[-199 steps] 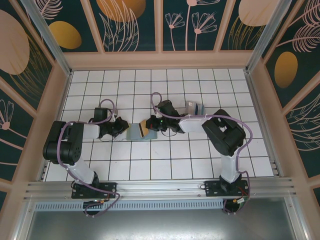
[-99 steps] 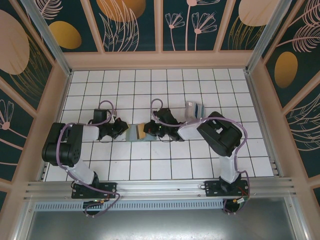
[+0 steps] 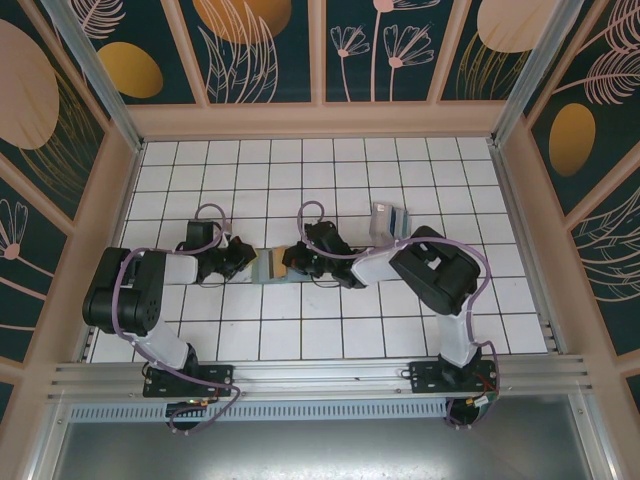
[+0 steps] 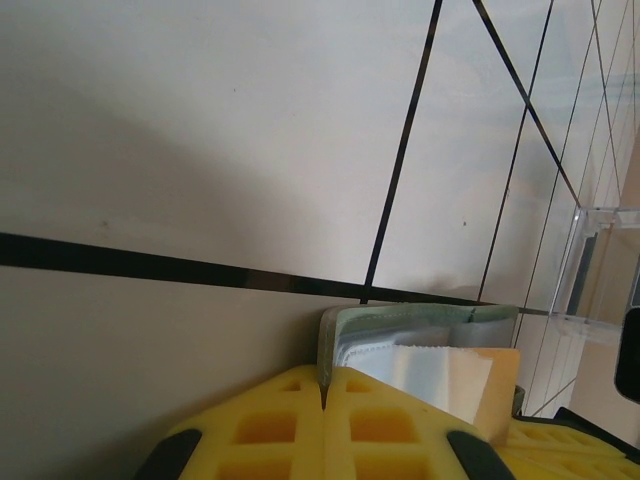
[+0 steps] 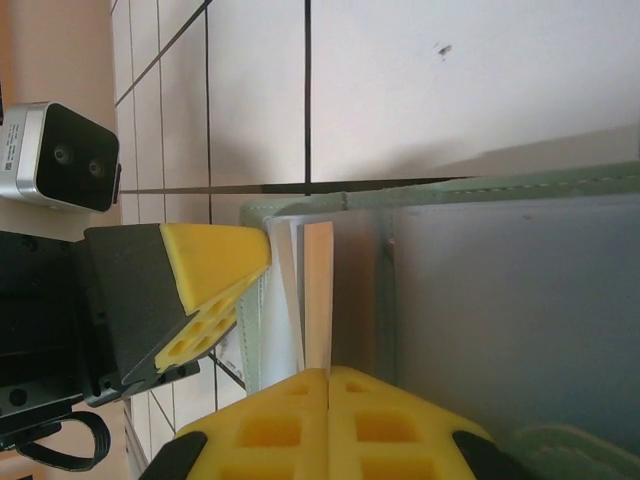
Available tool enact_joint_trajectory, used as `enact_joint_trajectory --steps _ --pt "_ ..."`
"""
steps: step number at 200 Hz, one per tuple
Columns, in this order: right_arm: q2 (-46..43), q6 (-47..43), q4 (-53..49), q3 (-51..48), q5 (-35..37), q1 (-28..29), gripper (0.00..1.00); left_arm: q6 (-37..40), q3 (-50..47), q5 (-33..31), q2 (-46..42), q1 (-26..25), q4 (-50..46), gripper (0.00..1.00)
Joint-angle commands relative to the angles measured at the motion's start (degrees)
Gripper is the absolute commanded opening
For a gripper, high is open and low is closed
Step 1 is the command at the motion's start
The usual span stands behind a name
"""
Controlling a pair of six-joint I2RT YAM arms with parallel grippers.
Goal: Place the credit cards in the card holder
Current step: Insert the credit card into the card slot.
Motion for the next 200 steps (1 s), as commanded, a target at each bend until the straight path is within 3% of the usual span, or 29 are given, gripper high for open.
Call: enact_joint_trajectory --steps 1,77,110,148,178,200 --pt "2.9 1.9 0.6 1.5 1.2 1.9 0.00 -1.7 -1.1 -1.2 0.6 0.0 1.4 0.03" --pt "3.2 0.6 -1.4 2.4 1.4 2.5 0.00 -5.0 -2.8 -1.0 0.7 0.0 5.8 0.05" --pt "-0.1 -2.8 -5.6 2.1 4.7 1.9 0.15 -4.6 -2.5 -0.7 0.9 0.0 5.5 0.04" --pt "-0.9 -4.3 -6.1 1.8 4.7 1.9 0.17 -4.3 -2.4 -0.7 1.5 0.0 5.6 0.04" --pt "-2.1 -6.0 -5.2 1.4 4.7 1.9 0.28 -4.0 -2.2 -0.3 1.8 0.0 5.4 0.03" --pt "-2.4 -6.3 -5.7 1.3 5.2 1.9 0.28 -3.9 -2.2 -0.5 1.6 0.0 5.2 0.03"
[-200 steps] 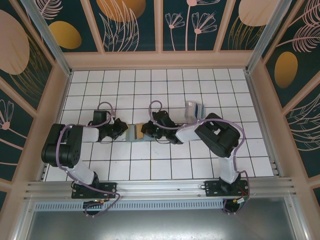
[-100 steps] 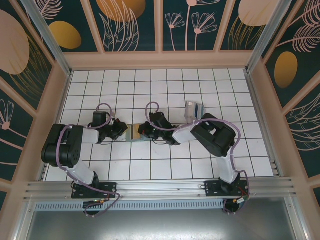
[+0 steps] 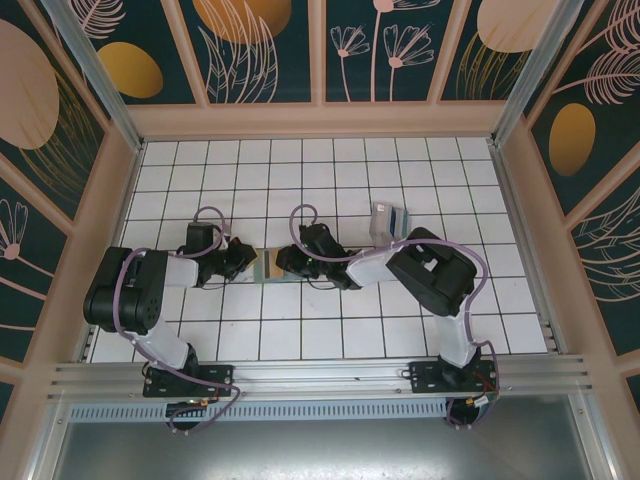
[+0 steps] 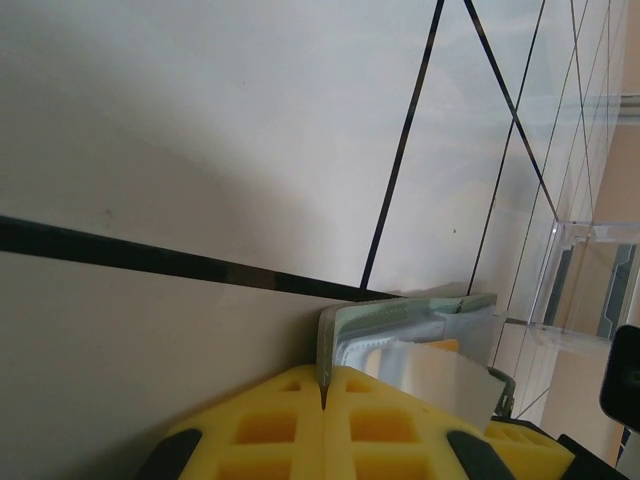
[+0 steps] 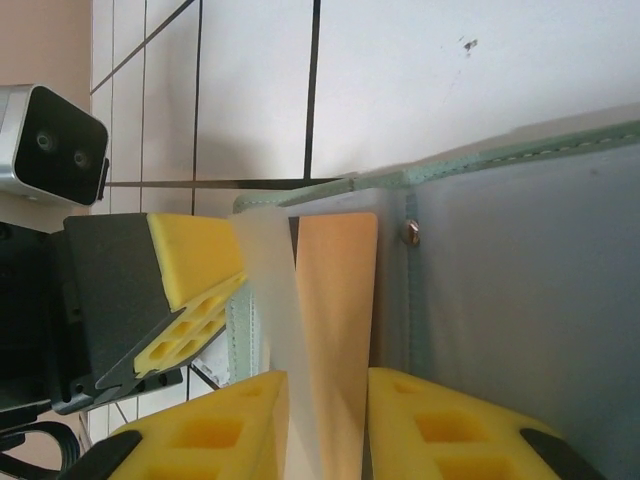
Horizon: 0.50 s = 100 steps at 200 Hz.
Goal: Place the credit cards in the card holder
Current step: Insert the credit card into the card slot.
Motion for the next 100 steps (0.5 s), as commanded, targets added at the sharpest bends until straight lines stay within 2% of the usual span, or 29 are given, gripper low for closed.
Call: enact_joint_trajectory --steps 1,19,51,100 --pt "-2.2 -2.0 -2.1 -0.3 1.3 0.2 0.28 0.1 -0.1 -0.8 1.0 0.0 -0.3 0.03" --pt "-1.7 -1.7 -1.8 -0.4 0.8 0.2 0.23 0.3 0.0 -0.9 1.0 0.0 -0.5 0.03" --pt "-0.7 -1.5 -1.7 -0.1 -0.3 0.2 0.00 0.4 -0.3 -1.1 0.8 0.0 -0.7 0.03" --pt "2.2 -1.8 -1.7 2.2 -3.7 0.3 0.00 0.5 -0.3 -1.1 0.5 0.0 -0.8 0.03"
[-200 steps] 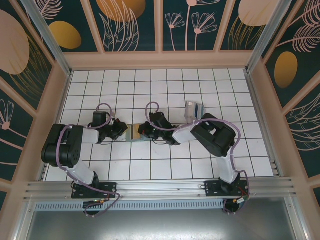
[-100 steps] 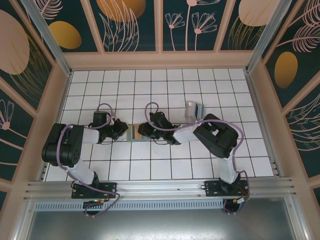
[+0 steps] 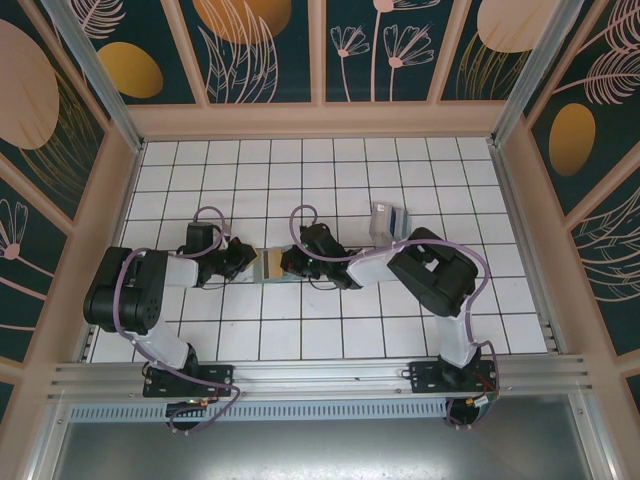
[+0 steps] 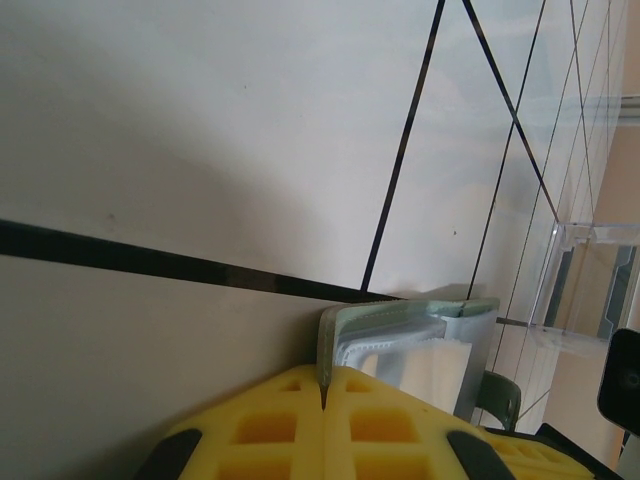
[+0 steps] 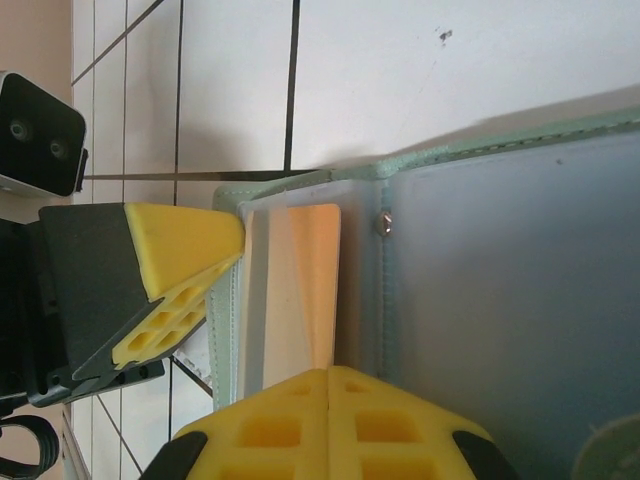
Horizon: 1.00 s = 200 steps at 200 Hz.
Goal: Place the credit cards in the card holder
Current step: Insert the credit card into the card slot.
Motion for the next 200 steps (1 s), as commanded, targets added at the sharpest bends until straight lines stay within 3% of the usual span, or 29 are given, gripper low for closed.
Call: enact_joint_trajectory --steps 1,39,82,111,200 --pt "2.2 -1.1 0.1 2.1 -3.6 0.3 0.00 0.5 -0.3 -1.0 0.5 0.0 -0.8 0.03" --pt "2.1 -4.2 -2.3 4.0 -5.2 0.2 0.00 0.3 -0.2 -1.3 0.4 0.0 -0.8 0.03" --pt "-4.3 -10.0 -12.1 2.7 2.7 0.1 0.15 0.2 0.1 -1.7 0.2 0.0 -0.7 0.03" --pt "-6.6 -12.5 -16.2 1.1 6.9 0.1 0.19 0.5 0.1 -1.9 0.1 0.0 -0.8 0.03" --pt "-7.9 -13.9 -21.3 0.7 12.8 -0.7 0.37 1.3 -0.4 -1.7 0.2 0.0 -1.1 0.03"
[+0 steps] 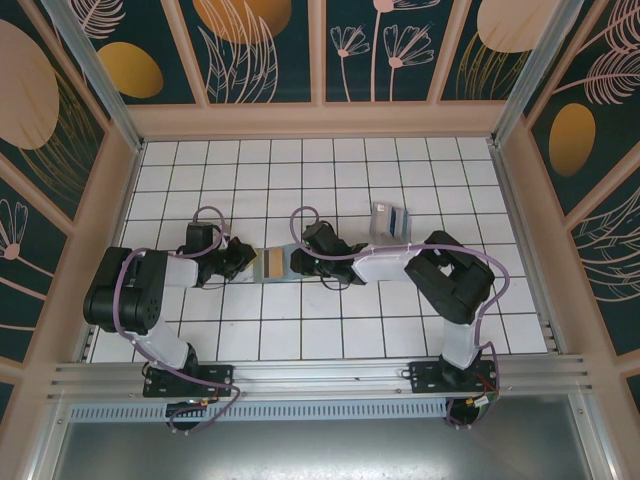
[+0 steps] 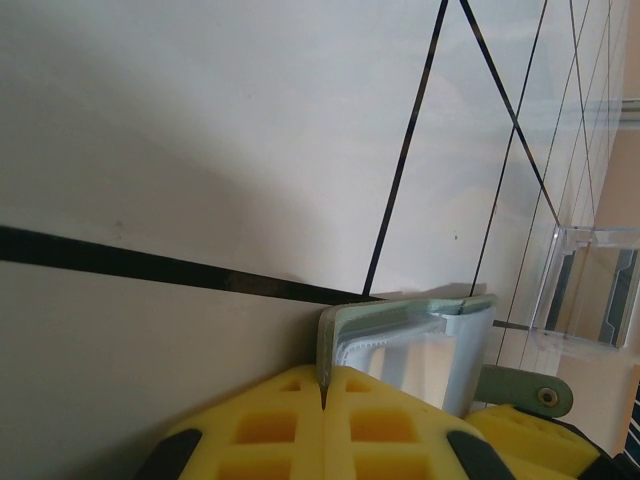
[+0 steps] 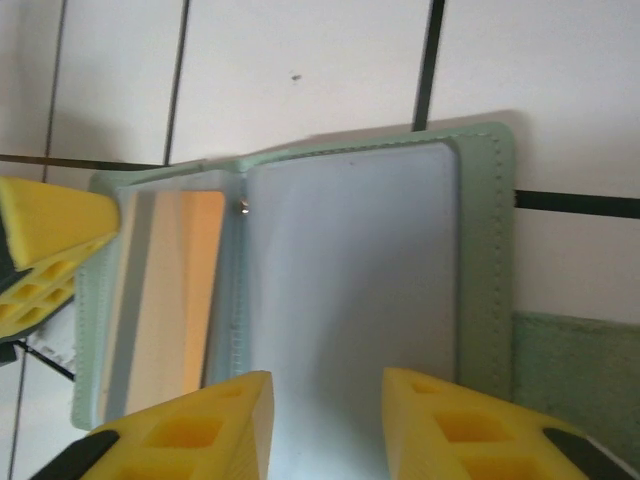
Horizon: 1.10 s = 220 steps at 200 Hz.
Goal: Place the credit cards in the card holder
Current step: Insert the credit card into the card slot.
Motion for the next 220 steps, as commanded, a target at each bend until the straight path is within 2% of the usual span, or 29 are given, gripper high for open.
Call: enact_joint_trajectory --steps 1,27,49,157,185,220 --pt "-1.8 -1.7 -3.5 -0.1 2.9 -0.4 0.37 1.3 -0.4 -1.3 0.2 -0.1 -1.2 0.03" --pt "-1.7 -2.3 -4.4 0.1 4.0 -0.6 0.39 1.4 -0.4 -1.5 0.2 -0.1 -1.3 0.03" --pt "-1.6 -2.1 -5.1 0.2 4.5 -0.6 0.44 1.2 -0.4 -1.5 0.3 -0.1 -1.1 0.03" --pt "-3.6 -2.5 -7.0 0.2 5.5 -0.4 0.48 1.2 -0.5 -1.6 0.5 -0.1 -1.1 0.03" --pt "-2.8 -2.9 -6.0 0.2 3.7 -0.4 0.45 1.1 -0.6 -1.4 0.8 -0.1 -0.7 0.03" --pt "-2.2 -3.1 -5.2 0.3 3.4 -0.3 0.36 1.2 -0.4 -1.4 0.8 -0.1 -0.9 0.03"
